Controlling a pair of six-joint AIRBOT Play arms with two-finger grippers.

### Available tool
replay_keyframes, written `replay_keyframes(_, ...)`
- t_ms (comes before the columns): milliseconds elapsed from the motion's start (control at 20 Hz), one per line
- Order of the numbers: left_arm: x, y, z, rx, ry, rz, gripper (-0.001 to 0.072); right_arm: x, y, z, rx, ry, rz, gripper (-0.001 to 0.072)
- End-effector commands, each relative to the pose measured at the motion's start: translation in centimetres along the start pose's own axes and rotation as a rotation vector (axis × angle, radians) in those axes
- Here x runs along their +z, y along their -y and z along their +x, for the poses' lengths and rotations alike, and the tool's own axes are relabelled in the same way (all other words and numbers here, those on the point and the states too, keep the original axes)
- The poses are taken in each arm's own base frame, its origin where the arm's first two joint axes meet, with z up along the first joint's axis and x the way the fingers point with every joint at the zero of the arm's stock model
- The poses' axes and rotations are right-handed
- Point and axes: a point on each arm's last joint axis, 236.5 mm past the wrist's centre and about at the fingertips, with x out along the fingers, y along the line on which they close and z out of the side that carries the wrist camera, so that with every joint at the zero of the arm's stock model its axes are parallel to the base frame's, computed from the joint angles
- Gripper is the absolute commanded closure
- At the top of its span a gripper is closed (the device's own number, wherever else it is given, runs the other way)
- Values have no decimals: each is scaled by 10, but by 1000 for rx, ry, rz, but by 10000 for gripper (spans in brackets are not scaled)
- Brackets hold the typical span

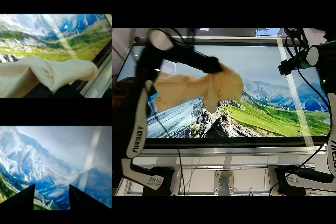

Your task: Fold the shirts.

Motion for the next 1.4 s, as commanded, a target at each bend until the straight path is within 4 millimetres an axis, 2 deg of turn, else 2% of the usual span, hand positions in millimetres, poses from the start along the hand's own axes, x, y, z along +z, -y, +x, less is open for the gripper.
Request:
replay_keyframes(0,-31,23,81,-44,-103,-7,694,-9,29,-1,-111,-37,-39,210)
replay_keyframes(100,-34,26,101,-113,-113,-70,693,-10,31,1,-102,-31,-21,210)
replay_keyframes(200,-20,13,107,-94,-53,-77,681,-13,24,4,-38,-27,35,210)
replay_keyframes(250,-1,4,102,-71,19,-77,521,-13,14,6,30,-20,81,210)
replay_keyframes(300,28,-6,87,-51,116,-78,214,-14,-3,7,127,-14,138,210)
replay_keyframes(350,59,-16,64,-31,216,-82,20,-14,-21,9,221,-12,177,210)
replay_keyframes(450,102,-43,11,17,364,-90,11,-24,-62,13,408,-36,221,209)
replay_keyframes(500,109,-65,-11,63,400,-102,13,-35,-85,17,489,-73,236,209)
replay_keyframes(550,105,-94,-30,125,396,-137,14,-48,-106,21,557,-114,254,209)
replay_keyframes(600,90,-124,-41,187,354,-185,14,-60,-133,24,642,-156,282,209)
replay_keyframes(700,35,-181,-53,297,185,-312,14,-89,-177,29,768,-248,335,209)
replay_keyframes(800,-25,-222,-60,373,10,-424,14,-124,-207,37,824,-346,364,208)
replay_keyframes(850,-48,-237,-63,404,-50,-460,13,-137,-217,42,833,-373,385,208)
replay_keyframes(900,-63,-248,-64,427,-87,-484,14,-148,-228,47,844,-389,420,207)
replay_keyframes(1000,-81,-265,-65,464,-125,-509,14,-157,-251,53,891,-402,522,207)
replay_keyframes(1150,-88,-279,-66,509,-140,-500,14,-175,-295,49,981,-446,574,208)
replay_keyframes(1350,-85,-282,-67,519,-126,-491,14,-174,-343,57,998,-450,654,209)
